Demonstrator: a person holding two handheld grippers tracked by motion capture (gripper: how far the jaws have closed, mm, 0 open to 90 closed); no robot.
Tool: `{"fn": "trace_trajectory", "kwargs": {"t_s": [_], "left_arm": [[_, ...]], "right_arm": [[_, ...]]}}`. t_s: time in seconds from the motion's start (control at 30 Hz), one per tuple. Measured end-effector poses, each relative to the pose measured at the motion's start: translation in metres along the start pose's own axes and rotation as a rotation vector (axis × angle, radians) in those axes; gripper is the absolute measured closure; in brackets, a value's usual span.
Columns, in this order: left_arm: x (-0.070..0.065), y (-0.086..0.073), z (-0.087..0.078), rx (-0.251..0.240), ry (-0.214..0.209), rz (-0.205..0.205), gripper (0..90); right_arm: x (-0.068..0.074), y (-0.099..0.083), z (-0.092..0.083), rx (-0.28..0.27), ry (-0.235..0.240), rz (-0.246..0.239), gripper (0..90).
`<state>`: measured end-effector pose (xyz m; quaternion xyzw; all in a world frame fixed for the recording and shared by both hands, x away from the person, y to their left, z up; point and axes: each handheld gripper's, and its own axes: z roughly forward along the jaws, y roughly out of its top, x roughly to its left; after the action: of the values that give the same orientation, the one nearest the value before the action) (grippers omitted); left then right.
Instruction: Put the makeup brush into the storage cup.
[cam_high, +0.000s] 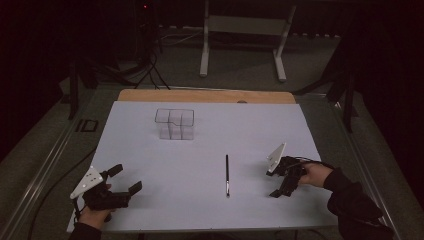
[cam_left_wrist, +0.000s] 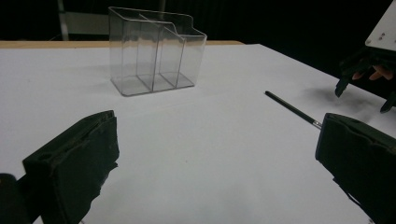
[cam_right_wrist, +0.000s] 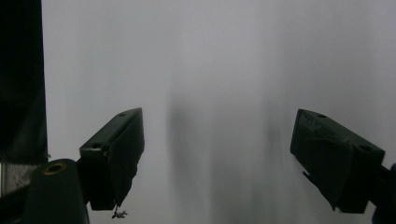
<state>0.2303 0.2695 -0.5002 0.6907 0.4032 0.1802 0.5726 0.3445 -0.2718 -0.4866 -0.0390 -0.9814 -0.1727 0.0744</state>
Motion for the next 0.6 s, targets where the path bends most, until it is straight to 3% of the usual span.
{"fn": "trace_trajectory", "kwargs": {"t_s": [0.13,0.37,0.43,0.6], "left_arm": [[0.0,0.0,0.0,0.0,-0.002,-0.003,0.8],[0.0,0.0,0.0,0.003,-0.005,-0.006,0.8],[0.0,0.0,0.0,0.001,-0.004,-0.008,0.8],[0.0,-0.001,0.0,0.002,-0.003,-0.012,0.8]], "right_arm": [[-0.002,0.002,0.002,0.026,0.019,-0.018,18.0],[0.0,0.01,0.005,0.109,0.047,-0.113,18.0],[0.001,0.013,0.006,0.135,0.06,-0.192,17.0],[0.003,0.018,0.007,0.125,0.07,-0.302,16.3]]}}
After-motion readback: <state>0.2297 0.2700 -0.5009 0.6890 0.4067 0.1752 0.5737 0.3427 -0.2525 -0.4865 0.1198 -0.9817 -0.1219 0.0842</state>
